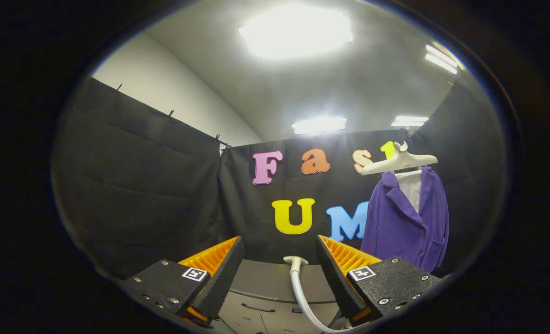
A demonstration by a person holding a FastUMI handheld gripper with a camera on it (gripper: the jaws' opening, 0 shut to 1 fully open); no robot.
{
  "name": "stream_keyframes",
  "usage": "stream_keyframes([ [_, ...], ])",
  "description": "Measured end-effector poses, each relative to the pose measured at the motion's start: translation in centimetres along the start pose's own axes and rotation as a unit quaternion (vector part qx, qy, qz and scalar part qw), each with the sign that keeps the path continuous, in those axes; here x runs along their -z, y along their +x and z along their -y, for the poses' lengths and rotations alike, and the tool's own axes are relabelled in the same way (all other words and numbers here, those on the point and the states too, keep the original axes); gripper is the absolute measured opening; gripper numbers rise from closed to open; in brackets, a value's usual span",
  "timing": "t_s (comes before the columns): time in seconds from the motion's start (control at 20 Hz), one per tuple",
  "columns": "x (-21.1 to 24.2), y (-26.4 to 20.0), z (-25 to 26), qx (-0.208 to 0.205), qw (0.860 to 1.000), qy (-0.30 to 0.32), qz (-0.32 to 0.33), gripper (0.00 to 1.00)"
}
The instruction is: Iron the clothes twice with a garment steamer, once on the left side and once on the right side.
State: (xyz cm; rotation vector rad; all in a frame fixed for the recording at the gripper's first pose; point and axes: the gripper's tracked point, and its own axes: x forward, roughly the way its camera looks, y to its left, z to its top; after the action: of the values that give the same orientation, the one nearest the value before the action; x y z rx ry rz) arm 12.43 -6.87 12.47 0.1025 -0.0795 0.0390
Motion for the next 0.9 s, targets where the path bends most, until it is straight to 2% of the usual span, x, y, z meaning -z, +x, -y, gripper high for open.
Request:
stream_keyframes([
  [0.15,-0.3,4.1,1.2,0.005,1.000,0.004,-0.016,0.94],
  [0.3,1.4,9.4,1.3,0.019,0.999,-0.008,-0.049,0.94],
  [0.45,3.1,14.5,2.3,0.048,0.996,-0.001,-0.071,0.94],
  [0.6,4.3,19.1,3.1,0.080,0.993,-0.021,-0.090,0.94],
  [0.9,9.7,26.8,2.2,0.072,0.985,0.027,-0.154,0.94],
])
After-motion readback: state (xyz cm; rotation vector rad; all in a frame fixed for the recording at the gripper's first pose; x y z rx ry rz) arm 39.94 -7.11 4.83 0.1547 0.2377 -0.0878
